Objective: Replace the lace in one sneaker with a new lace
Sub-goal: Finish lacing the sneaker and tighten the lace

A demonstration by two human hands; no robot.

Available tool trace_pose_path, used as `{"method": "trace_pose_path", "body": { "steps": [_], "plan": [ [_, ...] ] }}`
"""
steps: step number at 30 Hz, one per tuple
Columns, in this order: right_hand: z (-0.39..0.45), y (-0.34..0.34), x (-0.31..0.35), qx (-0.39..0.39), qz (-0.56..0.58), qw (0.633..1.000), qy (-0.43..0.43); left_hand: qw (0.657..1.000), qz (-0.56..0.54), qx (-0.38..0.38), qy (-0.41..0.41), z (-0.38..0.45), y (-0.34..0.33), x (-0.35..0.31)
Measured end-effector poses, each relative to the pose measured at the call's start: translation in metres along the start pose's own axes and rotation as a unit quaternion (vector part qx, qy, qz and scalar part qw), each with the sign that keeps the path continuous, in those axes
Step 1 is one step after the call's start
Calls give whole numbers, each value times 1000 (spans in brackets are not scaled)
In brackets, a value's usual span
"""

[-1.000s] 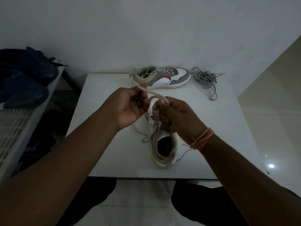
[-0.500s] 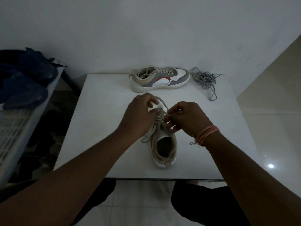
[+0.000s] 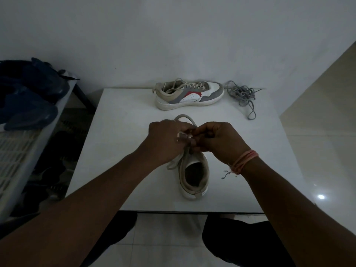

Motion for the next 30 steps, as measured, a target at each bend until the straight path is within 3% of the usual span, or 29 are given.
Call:
{"method": "trace_pose_path", "body": {
  "steps": [2,6,11,21,24,30],
  "plan": [
    [-2,2,-2,-23,25,999,-26,999,-51,-3,10,-2,-1,-3],
    [0,15,-2,-76,-55,996,1,996,-78,-5,51,-7,-2,-2],
    [-3,4,-6,-4,-187,982,19,996,-58,10,73,-15,-7,-3],
    [1,14,-27,-33,-15,979,-199,998,-11,-47,37,-23,-8,-13],
    [2,15,-32,-31,2,974,-225,998,21,-57,23,-22,-8,-17],
    [4,9,-39,-32,29,968,-248,995,7,-64,72,-24,-10,-9]
  ]
}}
Point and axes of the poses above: each hand's wrist, its own z-axis towards the middle knuckle, its own y-axis out of the back of the hand, x = y × z, the point moved 6 cm from there along z, towards the middle knuckle, and after that the axes turned 12 degrees about -x, right-handed, at the moved point
